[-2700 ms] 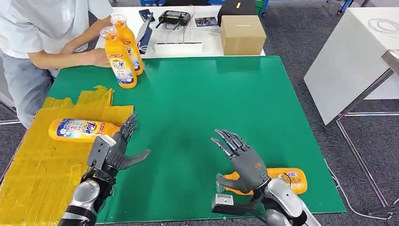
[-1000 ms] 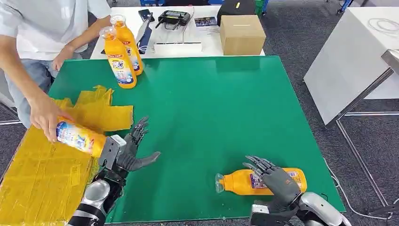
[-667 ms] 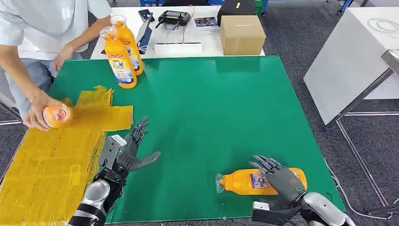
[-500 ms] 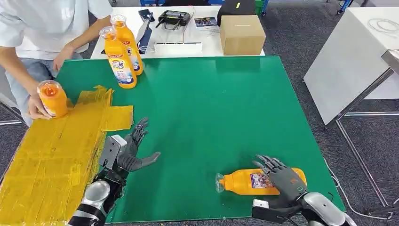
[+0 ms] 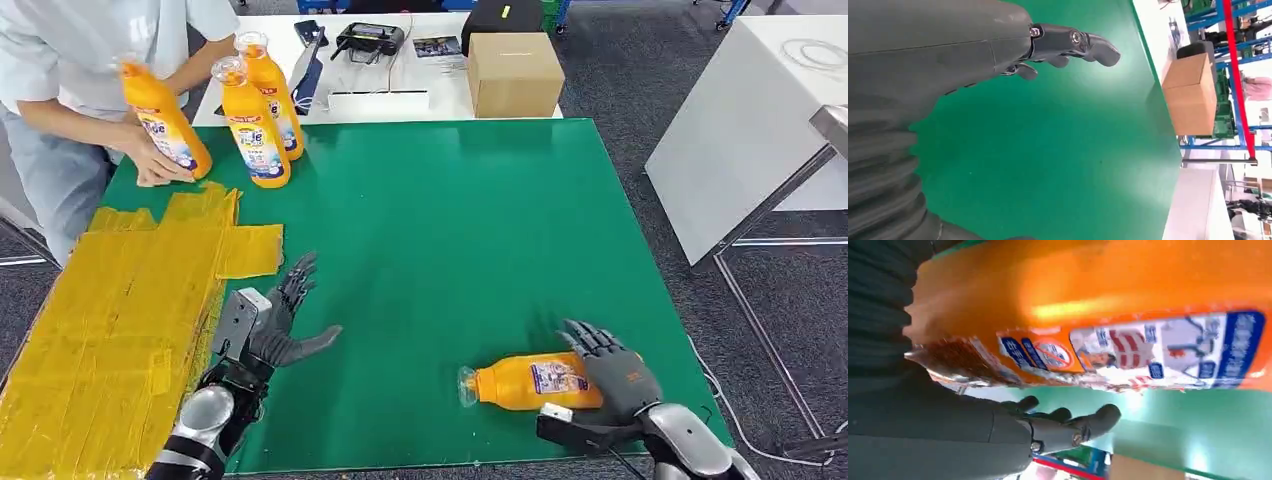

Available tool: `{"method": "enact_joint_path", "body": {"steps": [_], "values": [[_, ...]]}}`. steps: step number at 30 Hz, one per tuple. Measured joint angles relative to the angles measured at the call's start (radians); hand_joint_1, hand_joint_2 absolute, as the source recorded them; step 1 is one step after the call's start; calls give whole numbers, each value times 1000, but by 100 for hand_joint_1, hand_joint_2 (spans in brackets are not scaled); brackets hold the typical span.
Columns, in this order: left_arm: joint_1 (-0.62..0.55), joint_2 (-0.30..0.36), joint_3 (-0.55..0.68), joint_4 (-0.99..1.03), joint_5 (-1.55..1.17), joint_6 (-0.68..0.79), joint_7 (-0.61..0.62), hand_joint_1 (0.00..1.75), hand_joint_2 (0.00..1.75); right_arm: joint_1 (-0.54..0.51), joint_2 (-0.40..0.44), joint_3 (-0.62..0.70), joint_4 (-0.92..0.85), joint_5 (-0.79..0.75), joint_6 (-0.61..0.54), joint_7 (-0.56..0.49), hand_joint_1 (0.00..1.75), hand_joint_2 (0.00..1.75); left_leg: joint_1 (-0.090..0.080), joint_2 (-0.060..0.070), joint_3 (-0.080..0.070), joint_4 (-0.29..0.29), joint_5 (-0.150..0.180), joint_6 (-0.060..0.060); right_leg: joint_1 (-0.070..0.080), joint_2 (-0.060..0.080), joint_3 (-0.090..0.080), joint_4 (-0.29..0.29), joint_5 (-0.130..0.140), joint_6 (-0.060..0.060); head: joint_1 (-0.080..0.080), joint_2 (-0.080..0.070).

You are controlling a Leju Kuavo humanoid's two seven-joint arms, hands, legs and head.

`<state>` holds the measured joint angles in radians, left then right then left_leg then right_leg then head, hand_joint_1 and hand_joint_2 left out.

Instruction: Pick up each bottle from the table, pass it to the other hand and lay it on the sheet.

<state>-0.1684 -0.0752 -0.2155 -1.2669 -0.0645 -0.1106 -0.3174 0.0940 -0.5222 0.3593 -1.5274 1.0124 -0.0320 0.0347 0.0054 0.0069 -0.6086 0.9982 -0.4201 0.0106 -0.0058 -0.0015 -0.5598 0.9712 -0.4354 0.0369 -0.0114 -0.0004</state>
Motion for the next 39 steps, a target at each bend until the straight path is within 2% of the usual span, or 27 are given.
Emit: {"method": "enact_joint_path", "body": {"steps": [6, 7, 8, 9, 10, 14, 20, 24, 26, 28, 29, 33, 39], "values": [[8, 0, 0, -7, 0, 0, 8, 0, 175, -17, 19, -10, 30, 16, 15, 19, 0, 175, 0, 0, 2, 0, 0, 0, 0, 0, 2, 0, 0, 0, 0, 0], [9, 0, 0, -7, 0, 0, 8, 0, 175, -20, 20, -11, 35, 16, 18, 20, 31, 175, 0, 0, 2, 0, 0, 0, 0, 0, 2, 0, 0, 0, 0, 0], [9, 0, 0, -8, 0, 0, 8, 0, 175, -23, 21, -11, 39, 17, 20, 21, 31, 175, 0, 0, 3, 0, 0, 0, 0, 0, 2, 0, 0, 0, 0, 0], [9, 0, 0, -9, 0, 0, 9, 0, 175, -26, 22, -11, 42, 17, 22, 21, 124, 175, 0, 0, 3, 0, 0, 0, 0, 0, 3, 0, 0, 0, 0, 0], [9, 0, 0, -10, 0, 0, 9, 0, 175, -28, 23, -11, 47, 18, 25, 22, 136, 175, 0, 0, 4, 0, 0, 0, 0, 0, 3, 0, 0, 0, 0, 0], [9, 0, 0, -10, 0, 0, 10, 0, 175, -31, 24, -12, 58, 24, 35, 24, 150, 175, 0, 0, 5, 0, 0, 0, -1, 0, 4, 0, 0, 0, 0, 0], [9, 0, 0, -10, 13, -19, 13, 0, 175, -47, 16, -7, 77, 26, 68, 24, 150, 175, 0, 0, 5, 0, 0, 1, -1, 0, 5, 0, 0, 1, 0, 0], [9, 0, 0, -10, 27, -35, 14, 0, 175, -60, 3, -3, 87, 23, 79, 24, 143, 175, 0, -1, 5, 0, 0, 1, -2, 0, 5, 0, 0, 1, 0, 0], [9, 0, 1, -10, 79, -80, 21, 0, 175, -68, -2, 0, 92, 24, 85, 24, 150, 175, 0, -1, 5, 0, 0, 1, -2, 0, 5, 0, 0, 1, 0, 0], [10, 0, 0, -9, 129, -127, 26, 0, 175, -78, -3, 4, 100, 30, 91, 23, 171, 175, 0, -1, 5, 0, 0, 1, -2, 0, 5, 0, 0, 1, 0, 0], [12, 0, 0, -9, 143, -137, 27, 0, 175, -84, -3, 6, 103, 36, 90, 23, 169, 175, 0, -1, 5, 0, 0, 1, -2, 0, 5, 0, 0, 1, 0, 0], [22, 0, 1, -12, 171, -151, 30, 0, 175, -97, 17, 13, 116, 68, 12, 17, 175, 175, 0, 0, 5, 0, 0, 1, -2, 0, 5, 0, 0, 1, 0, 0], [36, 0, 0, -29, 180, -150, 36, 0, 175, -92, 105, -2, 111, -46, -74, -65, 175, 175, 0, -1, 4, 0, 0, 1, -1, 0, 4, 0, 0, 1, 0, 0]]}}
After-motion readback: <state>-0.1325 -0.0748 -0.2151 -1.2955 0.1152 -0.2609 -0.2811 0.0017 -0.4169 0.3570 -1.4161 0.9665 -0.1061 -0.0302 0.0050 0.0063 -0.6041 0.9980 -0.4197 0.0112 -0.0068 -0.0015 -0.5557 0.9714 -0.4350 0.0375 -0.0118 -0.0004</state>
